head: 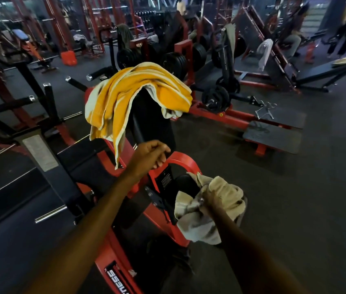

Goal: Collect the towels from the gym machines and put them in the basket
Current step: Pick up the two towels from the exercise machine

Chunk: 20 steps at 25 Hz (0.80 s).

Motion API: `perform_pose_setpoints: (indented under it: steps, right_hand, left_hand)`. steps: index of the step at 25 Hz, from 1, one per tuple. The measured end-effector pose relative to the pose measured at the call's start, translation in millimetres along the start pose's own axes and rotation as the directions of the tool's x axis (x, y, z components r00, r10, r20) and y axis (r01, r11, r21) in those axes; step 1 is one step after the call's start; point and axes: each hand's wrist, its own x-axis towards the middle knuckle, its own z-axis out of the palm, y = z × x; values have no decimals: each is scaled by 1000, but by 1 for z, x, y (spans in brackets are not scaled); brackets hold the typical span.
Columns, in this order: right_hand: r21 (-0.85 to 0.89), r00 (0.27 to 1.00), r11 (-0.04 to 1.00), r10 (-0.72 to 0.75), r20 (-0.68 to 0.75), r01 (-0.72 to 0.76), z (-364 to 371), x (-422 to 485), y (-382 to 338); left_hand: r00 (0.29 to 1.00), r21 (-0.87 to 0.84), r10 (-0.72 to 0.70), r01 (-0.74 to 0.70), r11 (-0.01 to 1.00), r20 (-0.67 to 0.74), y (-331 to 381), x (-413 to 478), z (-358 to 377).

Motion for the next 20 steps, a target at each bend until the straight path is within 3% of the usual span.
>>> perform_pose_setpoints:
  steps: [2, 3, 5, 6, 7, 9, 10, 12, 17, 20]
  right_hand:
    - [13, 995, 999, -45, -92, 46, -33, -10, -25]
    - [-22, 987, 999, -49, -150, 46, -53, -15, -41]
    - [-37, 969, 997, -69, -239, 62, -90, -22, -65]
    - [-23, 961, 996, -93, -261, 90, -106, -25, -75]
    - [-3, 962, 996, -92, -258, 94, -121, -30, -79]
    - [31, 964, 994, -91, -251, 102, -146, -36, -81]
    - [36, 962, 994, -88, -259, 101, -154, -36, -77]
    - [45, 956, 996, -63, -285, 79, -165, -39, -66]
    - [115, 939, 992, -14, -344, 57, -181, -51, -39]
    - [163, 925, 985, 7, -379, 59, -192, -56, -26]
  left_hand:
    - [979, 51, 173, -168, 984, -106, 36, 12, -7]
    - [925, 135, 306, -281, 950, -227, 52, 20, -12]
    - [702, 430, 590, -425, 797, -399, 78, 45, -25]
    - [635, 577, 666, -395, 715, -392, 86, 61, -33]
    - [662, 692, 663, -293, 659, -351, 92, 79, -42]
    - [832, 817, 479, -56, 574, -279, 88, 113, -60]
    - [896, 830, 364, 7, 558, -252, 83, 125, -66]
    - [959, 823, 205, 49, 566, -197, 69, 142, -71]
    - [905, 846, 299, 112, 521, -304, 68, 169, -78]
    - [888, 904, 388, 68, 422, -247, 86, 177, -74]
